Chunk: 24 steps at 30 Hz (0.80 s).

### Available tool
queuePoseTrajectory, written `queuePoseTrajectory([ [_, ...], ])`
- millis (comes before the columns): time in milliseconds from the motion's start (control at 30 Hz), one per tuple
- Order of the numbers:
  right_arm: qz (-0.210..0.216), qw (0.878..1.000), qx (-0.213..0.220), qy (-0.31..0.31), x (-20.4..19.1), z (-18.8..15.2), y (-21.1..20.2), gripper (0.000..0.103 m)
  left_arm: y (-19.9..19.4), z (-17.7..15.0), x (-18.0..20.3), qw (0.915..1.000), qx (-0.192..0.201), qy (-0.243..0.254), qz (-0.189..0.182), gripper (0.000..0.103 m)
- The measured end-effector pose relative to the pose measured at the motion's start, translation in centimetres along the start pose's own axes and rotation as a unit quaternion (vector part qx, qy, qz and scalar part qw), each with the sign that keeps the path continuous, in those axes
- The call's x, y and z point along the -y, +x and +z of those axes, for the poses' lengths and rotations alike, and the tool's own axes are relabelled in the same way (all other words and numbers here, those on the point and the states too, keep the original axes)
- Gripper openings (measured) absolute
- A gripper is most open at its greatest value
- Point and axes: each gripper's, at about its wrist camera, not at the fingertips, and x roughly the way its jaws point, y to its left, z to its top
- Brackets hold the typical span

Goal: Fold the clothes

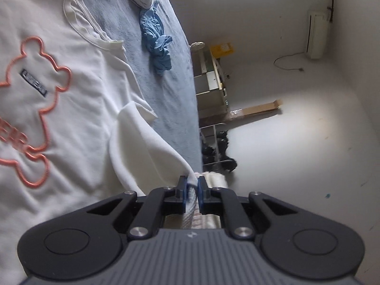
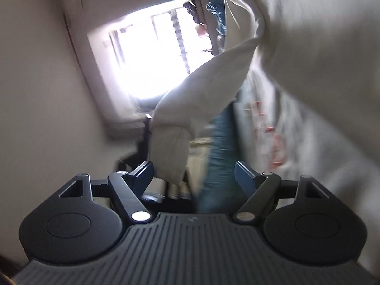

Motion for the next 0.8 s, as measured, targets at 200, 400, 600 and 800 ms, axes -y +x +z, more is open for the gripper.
queuePoseTrajectory([
  [200, 0.04, 0.999, 0.0, 0.004, -0.7, 0.1, 1.6, 0.07, 0.6, -0.5, -0.1, 0.9999, -0.001, 0.007, 0.01, 0.009],
  [400, 0.008, 0.997, -0.009, -0.077, -3.4, -0.2, 1.5, 0.017, -0.4, -0.7, -0.1, 0.9986, 0.004, 0.042, 0.032, 0.01],
  [600, -0.07, 0.983, -0.019, -0.166, -6.2, -0.5, 0.8, 0.016, -1.7, -1.9, 0.4, 0.9929, 0.002, 0.102, 0.063, 0.01],
  [800, -0.146, 0.969, -0.023, -0.197, -6.5, -0.7, 0.0, 0.018, -2.2, -3.1, -0.5, 0.9907, -0.007, 0.113, 0.076, 0.01],
])
